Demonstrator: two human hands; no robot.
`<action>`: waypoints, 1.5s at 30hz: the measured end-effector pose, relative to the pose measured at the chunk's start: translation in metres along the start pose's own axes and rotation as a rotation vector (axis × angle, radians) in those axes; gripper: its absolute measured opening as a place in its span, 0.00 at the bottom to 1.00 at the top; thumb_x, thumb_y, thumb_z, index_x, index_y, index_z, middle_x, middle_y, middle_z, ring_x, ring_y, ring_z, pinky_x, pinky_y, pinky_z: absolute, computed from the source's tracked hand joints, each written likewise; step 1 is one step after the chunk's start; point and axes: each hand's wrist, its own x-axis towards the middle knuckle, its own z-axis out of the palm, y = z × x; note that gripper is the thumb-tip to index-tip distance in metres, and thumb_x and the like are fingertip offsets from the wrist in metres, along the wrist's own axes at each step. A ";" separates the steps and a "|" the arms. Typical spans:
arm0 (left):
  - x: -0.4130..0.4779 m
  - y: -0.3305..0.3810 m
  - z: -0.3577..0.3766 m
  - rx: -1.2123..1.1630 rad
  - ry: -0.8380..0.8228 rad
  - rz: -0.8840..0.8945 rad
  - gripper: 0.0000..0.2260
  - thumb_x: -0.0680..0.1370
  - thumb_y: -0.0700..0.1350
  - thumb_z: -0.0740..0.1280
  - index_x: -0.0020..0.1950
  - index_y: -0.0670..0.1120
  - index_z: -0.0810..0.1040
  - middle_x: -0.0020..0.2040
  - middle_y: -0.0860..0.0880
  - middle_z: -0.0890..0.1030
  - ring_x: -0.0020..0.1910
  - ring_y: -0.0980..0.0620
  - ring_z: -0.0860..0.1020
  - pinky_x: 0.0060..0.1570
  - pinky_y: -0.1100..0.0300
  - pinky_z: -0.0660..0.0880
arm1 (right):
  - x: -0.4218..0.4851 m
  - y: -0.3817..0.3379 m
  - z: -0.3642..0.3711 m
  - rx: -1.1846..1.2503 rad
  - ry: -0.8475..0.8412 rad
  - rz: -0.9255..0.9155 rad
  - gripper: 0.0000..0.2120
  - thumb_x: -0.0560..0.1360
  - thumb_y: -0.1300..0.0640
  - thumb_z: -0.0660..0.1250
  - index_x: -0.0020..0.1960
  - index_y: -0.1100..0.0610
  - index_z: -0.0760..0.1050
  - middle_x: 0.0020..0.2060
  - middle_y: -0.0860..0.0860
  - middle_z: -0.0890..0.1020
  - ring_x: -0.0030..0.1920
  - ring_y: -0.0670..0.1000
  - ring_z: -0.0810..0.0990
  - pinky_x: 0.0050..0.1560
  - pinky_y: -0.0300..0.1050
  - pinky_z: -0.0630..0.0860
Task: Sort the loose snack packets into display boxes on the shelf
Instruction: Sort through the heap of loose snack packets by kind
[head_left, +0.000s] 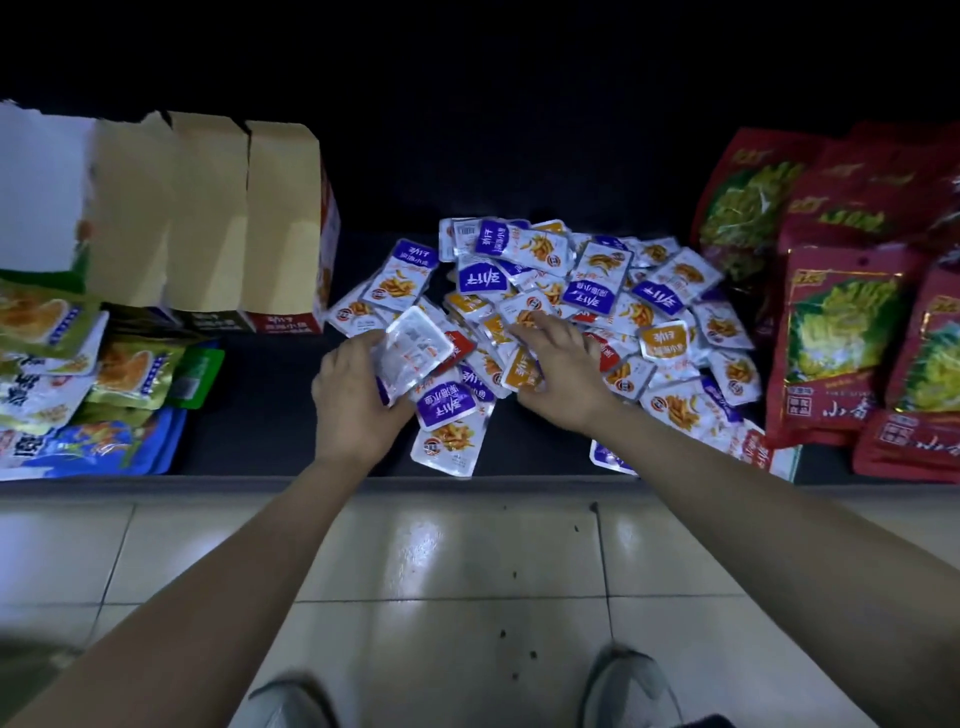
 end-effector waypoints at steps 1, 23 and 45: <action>0.001 0.002 -0.001 -0.005 -0.012 0.014 0.31 0.69 0.46 0.77 0.69 0.45 0.70 0.64 0.46 0.74 0.65 0.44 0.68 0.65 0.46 0.63 | 0.002 -0.007 0.000 0.093 0.051 -0.010 0.32 0.75 0.50 0.69 0.76 0.49 0.61 0.76 0.52 0.58 0.75 0.53 0.55 0.71 0.52 0.52; 0.006 -0.006 0.011 0.219 -0.320 0.199 0.36 0.67 0.67 0.72 0.72 0.56 0.69 0.77 0.49 0.61 0.76 0.46 0.55 0.74 0.42 0.49 | 0.014 -0.024 -0.005 0.991 0.137 0.511 0.07 0.77 0.64 0.65 0.55 0.60 0.75 0.52 0.56 0.82 0.52 0.57 0.82 0.54 0.55 0.79; -0.004 -0.030 -0.015 -0.415 -0.153 0.174 0.09 0.75 0.39 0.72 0.54 0.45 0.85 0.54 0.54 0.80 0.54 0.62 0.78 0.55 0.66 0.75 | 0.026 -0.068 0.000 1.311 -0.204 0.636 0.14 0.83 0.53 0.58 0.63 0.61 0.70 0.53 0.58 0.82 0.52 0.55 0.82 0.47 0.50 0.82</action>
